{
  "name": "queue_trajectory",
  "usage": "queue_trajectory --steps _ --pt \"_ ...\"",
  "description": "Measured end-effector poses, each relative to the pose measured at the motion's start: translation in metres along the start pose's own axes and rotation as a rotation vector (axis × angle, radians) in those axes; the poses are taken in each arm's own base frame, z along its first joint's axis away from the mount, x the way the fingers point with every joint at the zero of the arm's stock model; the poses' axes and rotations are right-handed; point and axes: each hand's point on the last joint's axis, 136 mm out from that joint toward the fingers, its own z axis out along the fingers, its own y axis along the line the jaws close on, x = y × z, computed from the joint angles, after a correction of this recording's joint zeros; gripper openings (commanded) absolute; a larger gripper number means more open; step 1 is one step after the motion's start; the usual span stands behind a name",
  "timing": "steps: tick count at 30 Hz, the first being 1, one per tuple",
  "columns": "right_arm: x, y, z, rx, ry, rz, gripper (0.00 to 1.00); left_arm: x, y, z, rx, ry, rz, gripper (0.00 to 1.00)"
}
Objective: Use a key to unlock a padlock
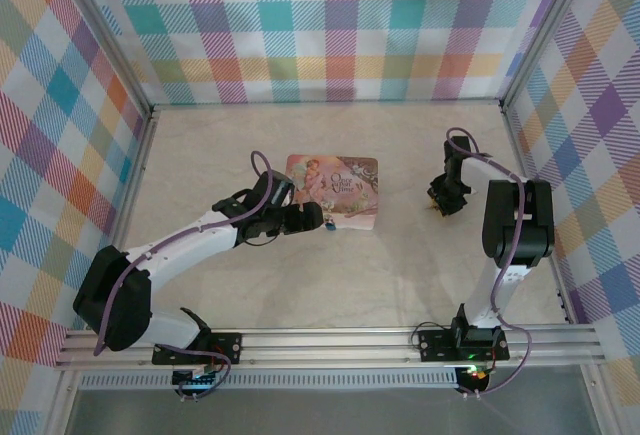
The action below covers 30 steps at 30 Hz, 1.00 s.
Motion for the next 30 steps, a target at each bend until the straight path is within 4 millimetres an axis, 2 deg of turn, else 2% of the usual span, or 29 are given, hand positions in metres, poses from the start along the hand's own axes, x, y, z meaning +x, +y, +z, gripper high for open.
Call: queue_trajectory --steps 4,7,10,17,21,24,30 --pt "0.0 -0.003 0.0 0.012 0.0 0.001 0.22 0.0 0.0 0.0 -0.001 0.001 -0.004 0.88" --pt "0.001 -0.006 0.001 0.024 0.002 0.001 0.07 0.002 0.002 0.001 -0.003 0.003 -0.005 0.87" --pt "0.003 0.001 0.0 -0.009 0.01 0.0 0.01 0.002 0.002 0.001 -0.002 0.002 -0.009 0.87" --pt "0.006 0.006 -0.001 -0.044 0.022 -0.008 0.0 0.003 0.001 0.002 0.0 0.004 -0.012 0.87" --pt "0.018 0.006 -0.006 -0.085 0.053 -0.022 0.0 0.004 0.001 0.001 0.0 0.004 -0.014 0.87" --pt "0.023 0.01 -0.024 -0.148 0.06 -0.044 0.0 0.001 -0.002 -0.004 0.012 -0.009 -0.012 0.88" --pt "0.033 0.037 -0.087 -0.369 0.036 -0.135 0.0 -0.009 -0.014 -0.016 0.056 -0.054 -0.003 0.88"
